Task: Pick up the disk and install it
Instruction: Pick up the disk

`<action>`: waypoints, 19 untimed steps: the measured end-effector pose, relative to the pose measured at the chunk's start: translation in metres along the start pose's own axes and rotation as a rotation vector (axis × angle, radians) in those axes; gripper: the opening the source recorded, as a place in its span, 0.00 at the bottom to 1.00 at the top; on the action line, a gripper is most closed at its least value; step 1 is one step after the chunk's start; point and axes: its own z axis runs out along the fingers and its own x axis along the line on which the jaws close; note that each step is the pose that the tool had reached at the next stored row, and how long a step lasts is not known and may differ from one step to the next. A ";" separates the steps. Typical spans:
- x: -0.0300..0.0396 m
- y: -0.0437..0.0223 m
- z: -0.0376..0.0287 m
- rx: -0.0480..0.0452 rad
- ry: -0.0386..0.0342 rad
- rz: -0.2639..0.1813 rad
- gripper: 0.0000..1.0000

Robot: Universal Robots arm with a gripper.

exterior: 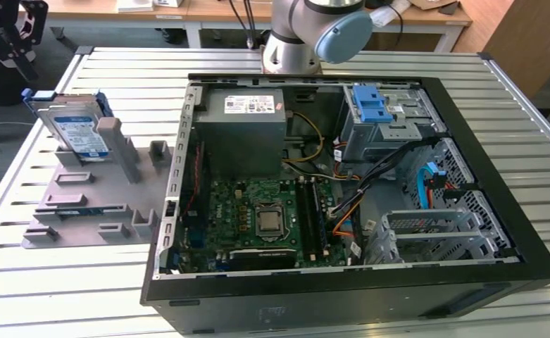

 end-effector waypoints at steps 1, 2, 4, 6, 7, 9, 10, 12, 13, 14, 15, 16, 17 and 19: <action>0.0000 0.0000 0.0000 0.0001 -0.0002 -0.009 0.11; 0.0000 0.0000 0.0000 0.0002 -0.0005 -0.018 0.11; 0.0000 0.0000 0.0000 0.0003 -0.0008 -0.037 0.11; 0.0000 0.0000 0.0000 0.0004 -0.0011 -0.058 0.11; 0.0000 0.0000 0.0000 0.0004 -0.0014 -0.070 0.11; 0.0000 0.0000 0.0000 0.0005 -0.0019 -0.096 0.11; 0.0000 0.0000 0.0001 0.0005 -0.0021 -0.109 0.11; 0.0000 0.0000 0.0001 0.0001 -0.0022 -0.135 0.11; 0.0000 0.0000 0.0000 -0.0002 -0.0021 -0.151 0.11; 0.0000 0.0000 0.0000 -0.0004 -0.0021 -0.166 0.11; 0.0000 0.0000 0.0000 -0.0007 -0.0021 -0.181 0.11; 0.0000 0.0000 0.0000 -0.0009 -0.0021 -0.197 0.11; 0.0000 0.0000 0.0001 -0.0012 -0.0022 -0.213 0.11; 0.0000 0.0000 0.0001 -0.0018 -0.0022 -0.246 0.11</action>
